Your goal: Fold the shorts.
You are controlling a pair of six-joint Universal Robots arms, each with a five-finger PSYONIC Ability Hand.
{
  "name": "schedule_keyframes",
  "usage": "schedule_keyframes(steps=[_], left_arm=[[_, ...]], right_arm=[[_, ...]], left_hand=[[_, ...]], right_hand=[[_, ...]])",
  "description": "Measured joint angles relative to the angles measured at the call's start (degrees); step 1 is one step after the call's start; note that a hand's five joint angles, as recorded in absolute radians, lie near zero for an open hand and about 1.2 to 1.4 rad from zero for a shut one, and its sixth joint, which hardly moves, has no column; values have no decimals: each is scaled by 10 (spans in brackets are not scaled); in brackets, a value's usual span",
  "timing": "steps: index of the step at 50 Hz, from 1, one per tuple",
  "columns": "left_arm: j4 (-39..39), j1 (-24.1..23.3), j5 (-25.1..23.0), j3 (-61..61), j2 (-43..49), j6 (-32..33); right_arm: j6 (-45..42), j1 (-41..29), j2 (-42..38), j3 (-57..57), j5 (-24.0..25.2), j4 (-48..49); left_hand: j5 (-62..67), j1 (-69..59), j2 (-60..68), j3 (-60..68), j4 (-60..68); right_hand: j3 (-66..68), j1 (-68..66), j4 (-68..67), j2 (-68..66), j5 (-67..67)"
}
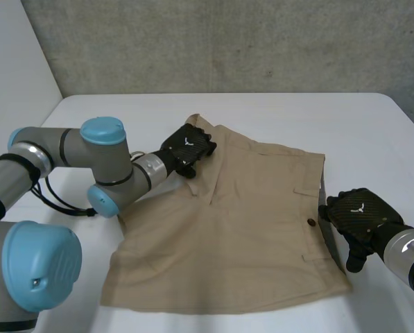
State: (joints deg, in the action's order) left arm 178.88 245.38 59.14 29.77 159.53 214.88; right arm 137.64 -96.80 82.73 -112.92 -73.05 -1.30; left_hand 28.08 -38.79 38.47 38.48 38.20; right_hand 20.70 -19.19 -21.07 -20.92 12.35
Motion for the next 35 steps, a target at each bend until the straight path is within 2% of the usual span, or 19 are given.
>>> schedule_keyframes(steps=[2,4,5,6,7,15,25,35], left_arm=[[-6,0,0,-10,7,0],[-14,1,2,-25,15,0],[-15,1,3,-28,17,0],[-16,1,6,-32,18,0],[-16,1,8,-34,19,0],[11,2,47,-25,-9,0],[43,8,68,109,-103,7],[34,26,133,205,-154,74]], right_arm=[[0,0,0,0,0,1],[0,0,0,0,0,3],[0,1,0,0,0,3],[0,1,0,0,0,4],[0,1,0,0,0,4],[0,3,0,1,1,5],[0,2,1,1,1,5],[0,2,1,0,1,4]], left_hand=[[41,-48,39,39,42],[179,-195,180,178,182],[179,-195,180,178,182],[248,-259,253,251,251],[274,-268,282,279,285],[275,-268,298,295,302],[275,-268,299,295,302],[275,-268,299,295,302]], right_hand=[[0,0,0,0,0],[0,0,0,0,0],[0,0,0,0,0],[0,0,0,0,0],[0,0,0,0,0],[0,0,0,0,0],[0,0,0,0,0],[0,0,0,0,0]])
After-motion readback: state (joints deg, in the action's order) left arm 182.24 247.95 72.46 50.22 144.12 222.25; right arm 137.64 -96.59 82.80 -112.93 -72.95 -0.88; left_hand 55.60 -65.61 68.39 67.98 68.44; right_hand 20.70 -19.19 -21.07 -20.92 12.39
